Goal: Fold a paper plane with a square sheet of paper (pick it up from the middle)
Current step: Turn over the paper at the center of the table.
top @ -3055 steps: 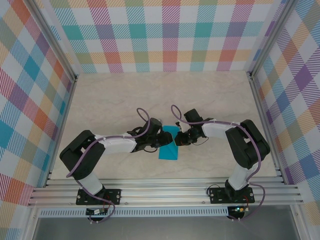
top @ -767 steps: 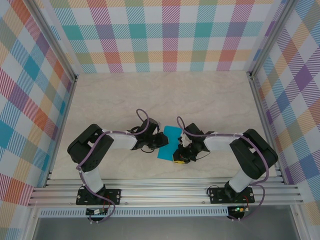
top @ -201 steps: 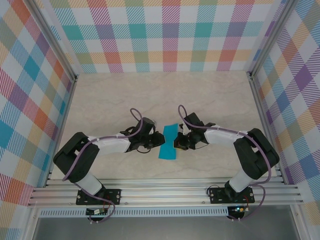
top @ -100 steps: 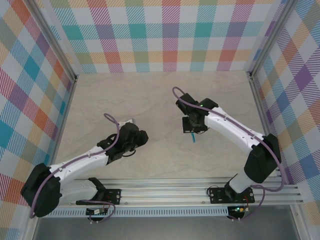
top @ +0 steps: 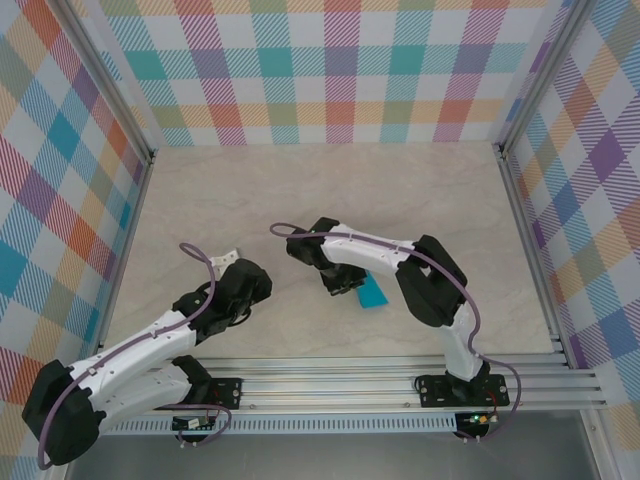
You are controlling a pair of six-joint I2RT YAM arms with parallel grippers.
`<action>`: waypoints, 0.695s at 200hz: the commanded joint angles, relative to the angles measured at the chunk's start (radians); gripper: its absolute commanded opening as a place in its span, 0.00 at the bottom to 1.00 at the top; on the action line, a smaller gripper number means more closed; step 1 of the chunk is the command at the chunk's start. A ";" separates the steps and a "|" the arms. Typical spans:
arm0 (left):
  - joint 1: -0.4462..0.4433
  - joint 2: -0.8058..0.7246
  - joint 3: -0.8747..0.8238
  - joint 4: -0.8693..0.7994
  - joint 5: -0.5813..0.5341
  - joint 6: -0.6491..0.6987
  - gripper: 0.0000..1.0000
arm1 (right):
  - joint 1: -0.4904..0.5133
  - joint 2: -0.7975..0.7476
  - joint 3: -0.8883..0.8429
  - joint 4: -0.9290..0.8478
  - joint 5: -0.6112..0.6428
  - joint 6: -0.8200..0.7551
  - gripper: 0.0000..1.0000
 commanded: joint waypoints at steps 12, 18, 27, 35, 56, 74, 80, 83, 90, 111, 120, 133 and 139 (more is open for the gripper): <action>0.010 -0.024 -0.011 -0.062 0.019 -0.004 0.32 | -0.008 0.037 0.015 0.081 -0.153 0.016 0.14; 0.009 -0.027 -0.011 -0.072 0.025 -0.003 0.32 | -0.008 0.040 0.013 0.094 -0.174 0.014 0.15; 0.011 -0.032 -0.012 -0.078 0.036 0.003 0.33 | -0.009 0.049 0.020 0.104 -0.193 0.011 0.17; 0.011 -0.036 -0.014 -0.082 0.048 0.005 0.33 | -0.008 0.057 0.024 0.111 -0.209 0.009 0.19; 0.011 -0.051 -0.029 -0.067 0.079 0.005 0.35 | -0.008 0.048 0.020 0.146 -0.260 -0.011 0.23; 0.011 -0.049 -0.041 -0.024 0.113 0.012 0.37 | -0.009 -0.006 -0.007 0.196 -0.297 -0.027 0.32; 0.011 -0.042 -0.040 -0.011 0.126 0.019 0.38 | -0.011 -0.032 -0.018 0.214 -0.313 -0.035 0.36; 0.012 -0.038 -0.038 -0.006 0.130 0.022 0.38 | -0.011 -0.041 -0.026 0.222 -0.321 -0.039 0.37; 0.011 -0.024 -0.033 0.005 0.141 0.029 0.38 | -0.015 -0.074 -0.046 0.250 -0.342 -0.045 0.41; 0.011 0.037 -0.005 0.043 0.194 0.055 0.40 | -0.050 -0.196 -0.163 0.371 -0.447 -0.057 0.47; 0.011 0.074 0.010 0.056 0.220 0.062 0.40 | -0.074 -0.253 -0.214 0.422 -0.479 -0.058 0.50; 0.010 0.132 0.022 0.121 0.261 0.071 0.40 | -0.103 -0.336 -0.290 0.473 -0.504 -0.061 0.57; 0.010 0.159 0.028 0.148 0.277 0.073 0.40 | -0.121 -0.377 -0.321 0.495 -0.514 -0.065 0.58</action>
